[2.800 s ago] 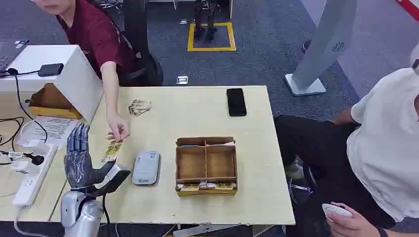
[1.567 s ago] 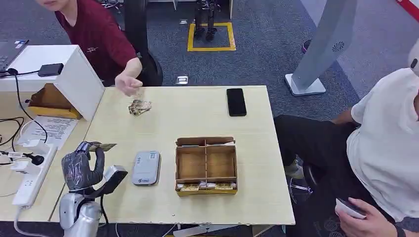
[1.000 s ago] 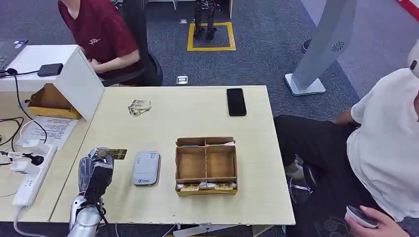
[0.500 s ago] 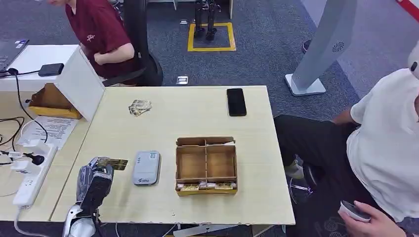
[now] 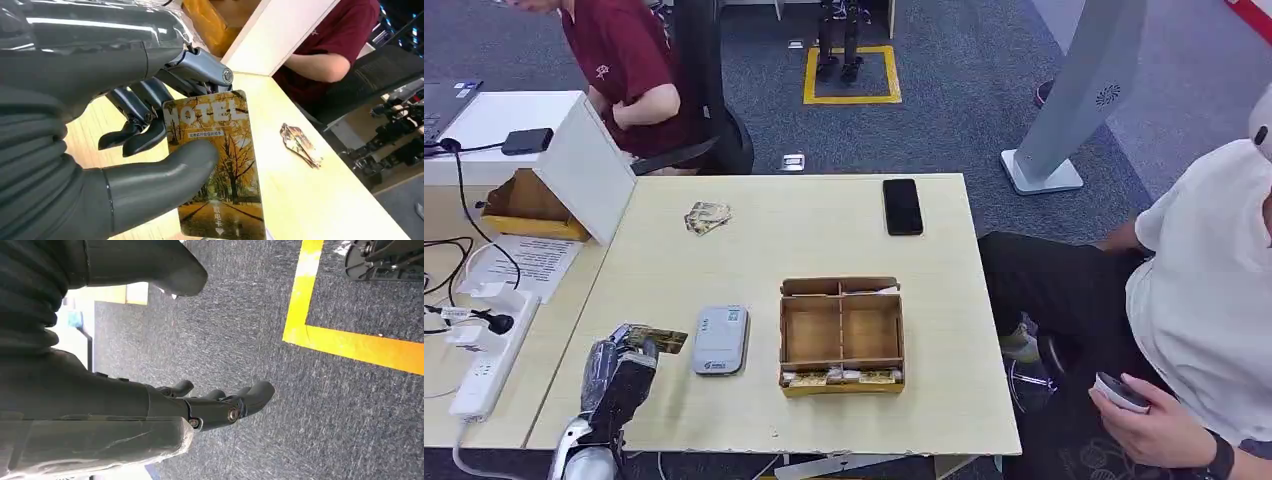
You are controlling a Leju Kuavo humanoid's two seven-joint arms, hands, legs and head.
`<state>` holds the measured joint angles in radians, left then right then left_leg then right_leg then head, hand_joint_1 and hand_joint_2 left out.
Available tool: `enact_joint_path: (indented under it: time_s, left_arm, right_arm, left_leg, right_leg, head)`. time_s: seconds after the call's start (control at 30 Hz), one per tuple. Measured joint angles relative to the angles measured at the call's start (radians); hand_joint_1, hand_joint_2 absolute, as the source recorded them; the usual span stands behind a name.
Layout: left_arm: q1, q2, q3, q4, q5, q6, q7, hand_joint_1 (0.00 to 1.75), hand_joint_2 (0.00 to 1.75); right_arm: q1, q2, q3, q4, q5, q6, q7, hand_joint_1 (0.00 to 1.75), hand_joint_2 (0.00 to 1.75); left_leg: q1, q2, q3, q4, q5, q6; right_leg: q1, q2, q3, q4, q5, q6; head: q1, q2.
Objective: Pass the card to the sensor for recognition and then transmit it.
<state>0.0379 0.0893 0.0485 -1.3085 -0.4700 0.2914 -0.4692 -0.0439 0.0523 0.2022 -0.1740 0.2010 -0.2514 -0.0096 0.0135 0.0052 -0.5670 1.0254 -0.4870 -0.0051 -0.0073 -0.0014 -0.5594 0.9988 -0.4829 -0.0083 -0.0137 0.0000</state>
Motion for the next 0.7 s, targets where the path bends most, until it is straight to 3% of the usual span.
enact_joint_path:
  time_s: [0.37, 0.7]
  left_arm:
    - [0.000, 0.002, -0.006, 0.000, -0.013, -0.011, 0.006, 1.75, 1.75]
    - [-0.032, -0.032, -0.084, 0.005, -0.036, -0.022, 0.018, 1.75, 1.75]
  right_arm:
    - [0.000, 0.000, 0.000, 0.000, 0.006, 0.000, 0.000, 0.00, 1.75]
    - [-0.001, 0.000, 0.000, 0.000, 0.018, 0.001, 0.005, 0.00, 1.75]
  left_leg:
    - [0.000, 0.000, 0.000, 0.000, 0.000, 0.000]
    - [0.000, 0.000, 0.000, 0.000, 0.000, 0.000]
  right_leg:
    - [0.000, 0.000, 0.000, 0.000, 0.000, 0.000]
    - [0.000, 0.000, 0.000, 0.000, 0.000, 0.000]
  head:
    - [0.000, 0.000]
    - [0.000, 0.000]
